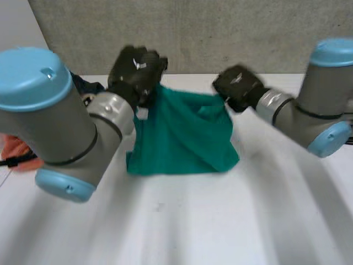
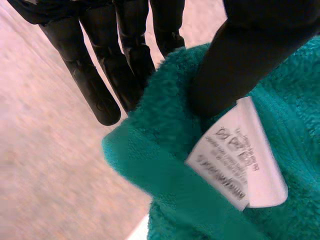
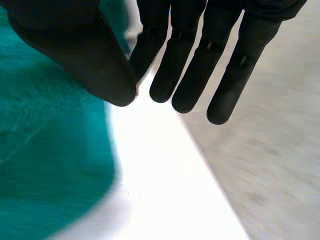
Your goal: Fold the laundry.
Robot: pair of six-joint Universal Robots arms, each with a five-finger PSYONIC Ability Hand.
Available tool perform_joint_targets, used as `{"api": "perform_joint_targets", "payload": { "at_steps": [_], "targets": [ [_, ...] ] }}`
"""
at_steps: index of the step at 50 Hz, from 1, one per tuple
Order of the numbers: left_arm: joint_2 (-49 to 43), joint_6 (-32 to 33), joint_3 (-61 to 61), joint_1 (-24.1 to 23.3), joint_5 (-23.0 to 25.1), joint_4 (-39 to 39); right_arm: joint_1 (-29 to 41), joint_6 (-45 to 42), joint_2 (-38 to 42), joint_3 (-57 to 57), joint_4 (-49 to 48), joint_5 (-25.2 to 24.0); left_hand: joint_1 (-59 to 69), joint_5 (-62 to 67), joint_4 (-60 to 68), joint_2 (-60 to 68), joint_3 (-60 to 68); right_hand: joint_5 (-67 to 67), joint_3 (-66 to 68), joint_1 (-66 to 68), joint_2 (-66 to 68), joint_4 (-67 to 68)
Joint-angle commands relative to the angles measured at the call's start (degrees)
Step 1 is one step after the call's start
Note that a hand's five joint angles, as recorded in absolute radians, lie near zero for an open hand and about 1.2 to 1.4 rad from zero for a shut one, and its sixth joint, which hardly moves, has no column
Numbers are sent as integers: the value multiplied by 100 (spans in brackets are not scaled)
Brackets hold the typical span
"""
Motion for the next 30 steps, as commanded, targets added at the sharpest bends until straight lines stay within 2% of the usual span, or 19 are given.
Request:
{"api": "perform_joint_targets", "payload": {
  "at_steps": [1,7,13,14,15,16,17,21,22,26,27,30],
  "targets": [
    [-32,34,218,12,7,263,-525,763,-1621,1679,-528,796,1516,1419,1127,1147,1174,1260,1235,1574,1272,1163],
    [-49,43,-115,-32,15,228,-578,439,-2175,2917,191,814,1516,1419,1127,1147,1174,1260,1235,1574,1272,1163],
    [-58,61,-696,-58,33,211,-569,-159,-2404,3588,870,761,1516,1419,1127,1147,1174,1260,1235,1574,1272,1163],
    [-58,69,-801,-58,42,211,-569,-204,-2405,3527,827,735,1516,1419,1127,1147,1174,-1465,-1491,-1151,-1454,-1562],
    [-50,70,-1020,-67,42,237,-569,-204,-2396,3483,783,717,1516,1419,1127,1147,1174,-3224,-3250,-2910,-3213,-3321],
    [-50,70,-1118,-67,42,254,-569,-195,-2396,3422,739,717,1516,1419,1127,1147,1174,-4307,-4333,-3994,-4296,-4405],
    [-50,70,-1214,-67,42,272,-578,-186,-2387,3343,695,699,1516,1419,1127,1147,1174,-4734,-4760,-4421,-4723,-4832],
    [3,61,-1549,-76,24,325,-508,24,-2028,2597,607,646,1516,1419,1127,1147,1174,-4907,-4933,-4593,-4896,-5004],
    [12,69,-1610,-76,24,334,-455,172,-1670,2230,615,612,1516,1419,1127,1147,1174,-4890,-4916,-4577,-4879,-4988],
    [38,78,-1856,-76,-2,413,-332,481,-1123,1376,703,332,278,180,-111,-92,-64,-4773,-4799,-4459,-4762,-4870],
    [38,96,-1953,-85,-19,439,-349,508,-1087,1260,738,252,-709,-806,-1098,-1078,-1051,-4756,-4782,-4442,-4745,-4853],
    [47,113,-2094,-93,-37,465,-358,613,-789,909,914,-55,-1390,-1488,-1780,-1760,-1733,-4739,-4765,-4425,-4728,-4836]
  ]
}}
